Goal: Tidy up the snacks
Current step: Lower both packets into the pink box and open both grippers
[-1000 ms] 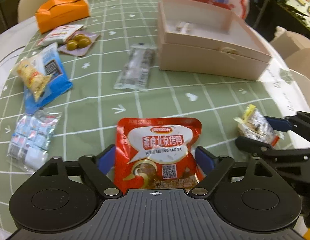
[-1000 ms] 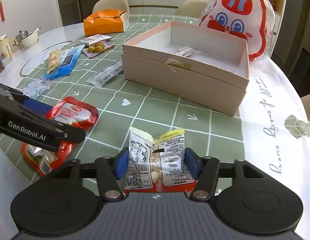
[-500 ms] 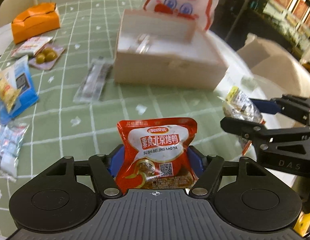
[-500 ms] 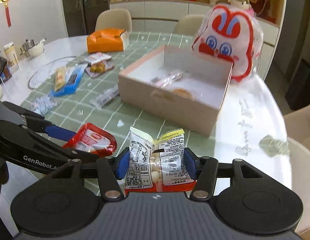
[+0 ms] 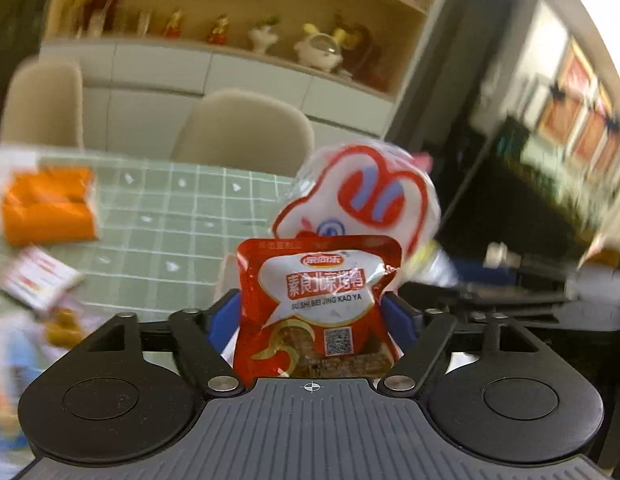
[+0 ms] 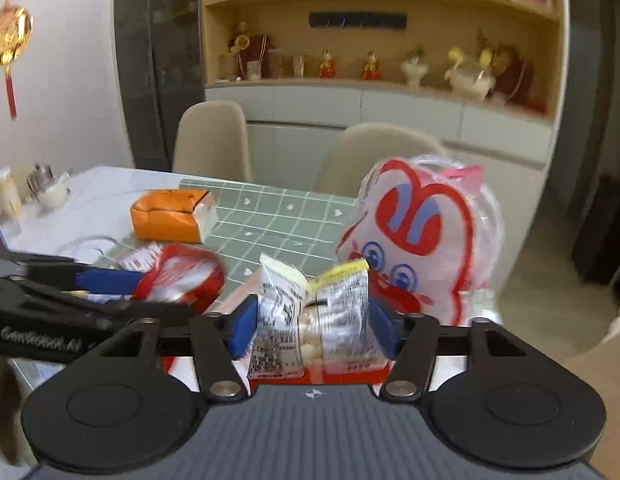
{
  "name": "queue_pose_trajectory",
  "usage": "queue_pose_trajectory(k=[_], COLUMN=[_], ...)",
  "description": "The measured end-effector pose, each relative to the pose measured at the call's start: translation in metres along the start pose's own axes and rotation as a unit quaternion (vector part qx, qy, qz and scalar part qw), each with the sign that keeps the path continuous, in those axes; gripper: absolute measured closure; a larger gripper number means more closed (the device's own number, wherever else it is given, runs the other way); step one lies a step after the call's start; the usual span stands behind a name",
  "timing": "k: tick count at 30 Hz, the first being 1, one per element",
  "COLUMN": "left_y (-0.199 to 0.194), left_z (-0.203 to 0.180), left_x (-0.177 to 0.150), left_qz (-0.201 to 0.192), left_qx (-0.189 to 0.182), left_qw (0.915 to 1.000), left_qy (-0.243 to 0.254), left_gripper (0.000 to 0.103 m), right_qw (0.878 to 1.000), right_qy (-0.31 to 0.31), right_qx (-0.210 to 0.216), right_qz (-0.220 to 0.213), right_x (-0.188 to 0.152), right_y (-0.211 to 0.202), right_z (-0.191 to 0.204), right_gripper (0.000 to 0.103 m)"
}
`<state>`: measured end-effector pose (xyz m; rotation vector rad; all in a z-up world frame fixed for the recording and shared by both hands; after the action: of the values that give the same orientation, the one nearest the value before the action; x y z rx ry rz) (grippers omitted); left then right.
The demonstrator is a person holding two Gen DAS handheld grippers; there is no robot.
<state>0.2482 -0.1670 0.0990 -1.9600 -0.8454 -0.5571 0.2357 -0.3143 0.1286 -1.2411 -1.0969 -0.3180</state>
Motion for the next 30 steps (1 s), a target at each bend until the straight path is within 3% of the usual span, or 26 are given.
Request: queue_pose_trajectory(k=[2, 4, 10, 15, 22, 27, 30], left_y=[0.033, 0.041, 0.026, -0.012, -0.058, -0.104, -0.128], left_z=[0.012, 0.017, 0.032, 0.060, 0.102, 0.141, 0.170], left_x=[-0.005, -0.007, -0.018, -0.052, -0.112, -0.125, -0.122], left_qz=[0.042, 0.035, 0.029, 0.032, 0.079, 0.068, 0.055], left_qx=[0.005, 0.018, 0.046, 0.081, 0.097, 0.119, 0.161], left_qw=[0.9982, 0.9976, 0.9967, 0.9946, 0.9904, 0.9893, 0.9847], left_qy=[-0.043, -0.057, -0.060, -0.055, -0.059, -0.049, -0.035], left_gripper=[0.021, 0.026, 0.026, 0.026, 0.032, 0.034, 0.034], right_qw=[0.999, 0.998, 0.997, 0.999, 0.998, 0.996, 0.993], right_qy=[0.028, 0.054, 0.055, 0.014, 0.015, -0.020, -0.051], right_qx=[-0.001, -0.004, 0.000, -0.007, 0.030, 0.051, 0.063], right_qz=[0.025, 0.040, 0.045, 0.049, 0.058, 0.076, 0.088], right_x=[0.000, -0.004, -0.028, -0.035, -0.051, -0.080, -0.092], right_y=[0.025, 0.040, 0.043, 0.042, 0.032, 0.022, 0.024], right_z=[-0.018, -0.032, -0.024, 0.003, 0.049, 0.104, 0.141], right_gripper=[0.039, 0.039, 0.038, 0.038, 0.038, 0.038, 0.038])
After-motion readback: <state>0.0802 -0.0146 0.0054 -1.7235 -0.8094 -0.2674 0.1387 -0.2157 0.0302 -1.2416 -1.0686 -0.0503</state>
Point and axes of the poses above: each gripper's, at about its wrist camera, not at the fingertips, and y roughly the way its jaws point, z to its left, x to its top, the point moved 8 cm from there along y, roughly the way its jaws point, and after that the axes turned 11 degrees about -y, right-handed, at the moved point
